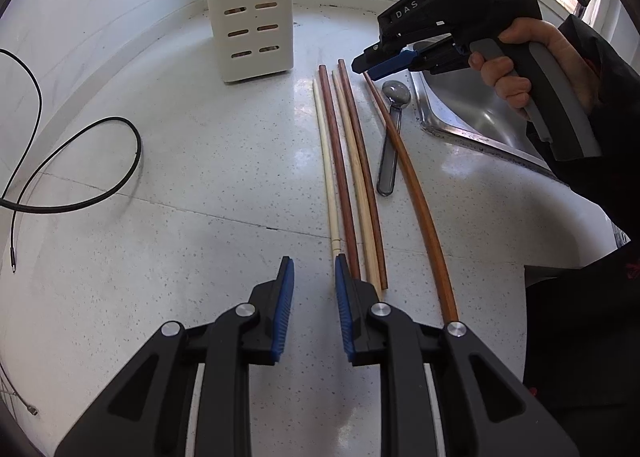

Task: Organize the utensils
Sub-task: 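Close the left gripper on a light chopstick while the right grasps a dark chopstick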

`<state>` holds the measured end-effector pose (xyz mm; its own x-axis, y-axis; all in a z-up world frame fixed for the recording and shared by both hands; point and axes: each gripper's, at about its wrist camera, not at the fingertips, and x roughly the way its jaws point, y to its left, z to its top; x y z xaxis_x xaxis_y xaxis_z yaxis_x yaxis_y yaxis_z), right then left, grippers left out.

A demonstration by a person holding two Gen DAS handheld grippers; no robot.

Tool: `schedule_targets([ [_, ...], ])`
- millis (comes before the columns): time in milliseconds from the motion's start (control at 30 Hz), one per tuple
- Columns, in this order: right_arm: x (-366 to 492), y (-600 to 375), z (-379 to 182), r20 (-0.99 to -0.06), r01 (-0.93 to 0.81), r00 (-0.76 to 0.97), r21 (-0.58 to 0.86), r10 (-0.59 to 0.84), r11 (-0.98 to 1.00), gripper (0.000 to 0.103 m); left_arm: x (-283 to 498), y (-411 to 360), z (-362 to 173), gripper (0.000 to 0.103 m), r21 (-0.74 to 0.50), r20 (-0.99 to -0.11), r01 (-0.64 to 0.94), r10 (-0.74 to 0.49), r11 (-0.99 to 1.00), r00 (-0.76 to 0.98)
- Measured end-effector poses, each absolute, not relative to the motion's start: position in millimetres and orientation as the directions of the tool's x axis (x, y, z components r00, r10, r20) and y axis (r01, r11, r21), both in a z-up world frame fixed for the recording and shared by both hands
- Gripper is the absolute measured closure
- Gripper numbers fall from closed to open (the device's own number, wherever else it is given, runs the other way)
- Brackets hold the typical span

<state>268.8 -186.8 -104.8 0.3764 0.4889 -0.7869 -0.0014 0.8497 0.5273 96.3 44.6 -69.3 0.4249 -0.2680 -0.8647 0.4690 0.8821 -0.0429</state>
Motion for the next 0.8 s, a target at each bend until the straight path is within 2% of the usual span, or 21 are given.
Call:
schedule_targets([
  [267, 269.1, -181.7, -105.0, -0.798, -0.016, 0.373, 0.505, 0.474, 0.863, 0.084, 99.3, 42.8, -73.2, 0.084, -0.044, -0.878, 0.470, -0.259, 0.882, 0.403],
  [400, 269.0, -180.6, -104.9, -0.799, -0.016, 0.374, 0.502, 0.470, 0.865, 0.085, 102.1, 37.4, -73.0, 0.085, -0.007, -0.887, 0.468, -0.222, 0.884, 0.406],
  [500, 270.3, -178.5, -105.2, -0.813, -0.001, 0.367, 0.486, 0.453, 0.874, 0.089, 109.0, 33.2, -73.8, 0.094, 0.029, -0.890, 0.440, -0.178, 0.897, 0.421],
  [600, 271.9, -177.9, -105.7, -0.815, 0.010, 0.363, 0.488, 0.451, 0.873, 0.093, 114.3, 32.9, -73.0, 0.097, 0.023, -0.896, 0.425, -0.170, 0.905, 0.410],
  [800, 274.1, -181.4, -106.6, -0.814, 0.022, 0.359, 0.496, 0.456, 0.868, 0.095, 117.6, 35.7, -72.7, 0.099, 0.007, -0.892, 0.396, -0.173, 0.918, 0.417],
])
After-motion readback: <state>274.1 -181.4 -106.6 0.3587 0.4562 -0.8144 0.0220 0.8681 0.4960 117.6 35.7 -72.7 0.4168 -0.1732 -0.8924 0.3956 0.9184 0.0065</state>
